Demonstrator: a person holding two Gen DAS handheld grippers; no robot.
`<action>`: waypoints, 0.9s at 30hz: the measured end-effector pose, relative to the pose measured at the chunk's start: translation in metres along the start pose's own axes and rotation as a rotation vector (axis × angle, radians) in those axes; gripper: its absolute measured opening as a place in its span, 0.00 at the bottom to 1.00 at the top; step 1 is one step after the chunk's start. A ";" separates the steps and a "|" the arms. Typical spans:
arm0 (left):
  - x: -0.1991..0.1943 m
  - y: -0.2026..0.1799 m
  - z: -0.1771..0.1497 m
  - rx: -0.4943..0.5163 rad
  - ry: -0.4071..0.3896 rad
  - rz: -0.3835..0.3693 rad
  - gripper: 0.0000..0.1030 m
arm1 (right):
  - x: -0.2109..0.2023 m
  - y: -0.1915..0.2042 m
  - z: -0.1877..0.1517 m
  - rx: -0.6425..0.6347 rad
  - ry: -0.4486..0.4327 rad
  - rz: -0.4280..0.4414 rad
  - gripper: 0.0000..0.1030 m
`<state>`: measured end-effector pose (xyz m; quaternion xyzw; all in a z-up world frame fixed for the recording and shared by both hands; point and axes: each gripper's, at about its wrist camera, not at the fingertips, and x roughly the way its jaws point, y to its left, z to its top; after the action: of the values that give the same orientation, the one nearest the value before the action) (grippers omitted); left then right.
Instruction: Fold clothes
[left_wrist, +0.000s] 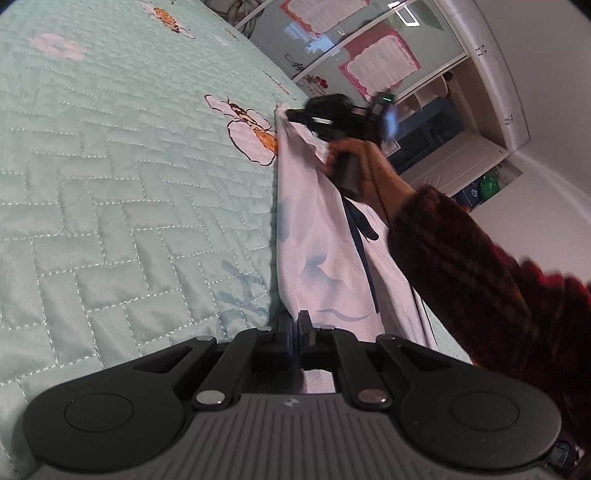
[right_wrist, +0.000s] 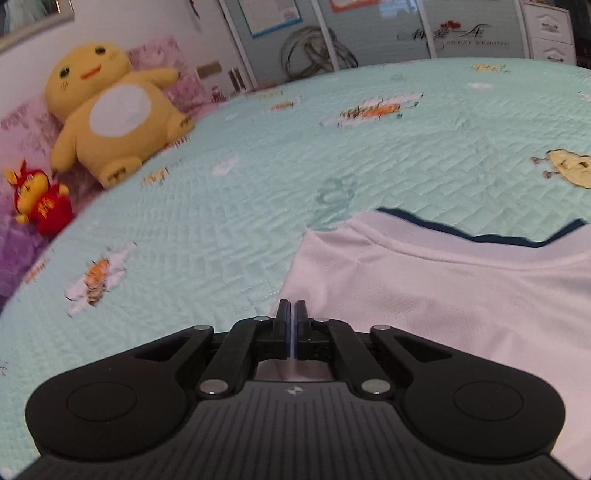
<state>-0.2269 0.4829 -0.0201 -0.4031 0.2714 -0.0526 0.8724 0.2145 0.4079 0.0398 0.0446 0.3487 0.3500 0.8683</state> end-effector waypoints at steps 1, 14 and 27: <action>0.000 0.000 0.000 0.001 -0.001 0.001 0.06 | -0.015 -0.001 -0.004 -0.009 0.000 0.019 0.01; 0.000 0.000 -0.003 0.010 -0.025 0.001 0.06 | -0.085 0.013 -0.060 0.281 0.099 0.264 0.01; 0.003 0.001 -0.003 0.004 -0.030 0.008 0.06 | -0.162 0.034 -0.146 0.370 0.090 0.323 0.05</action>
<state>-0.2265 0.4803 -0.0237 -0.4009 0.2597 -0.0436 0.8775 0.0191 0.3053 0.0338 0.2422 0.4336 0.4161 0.7617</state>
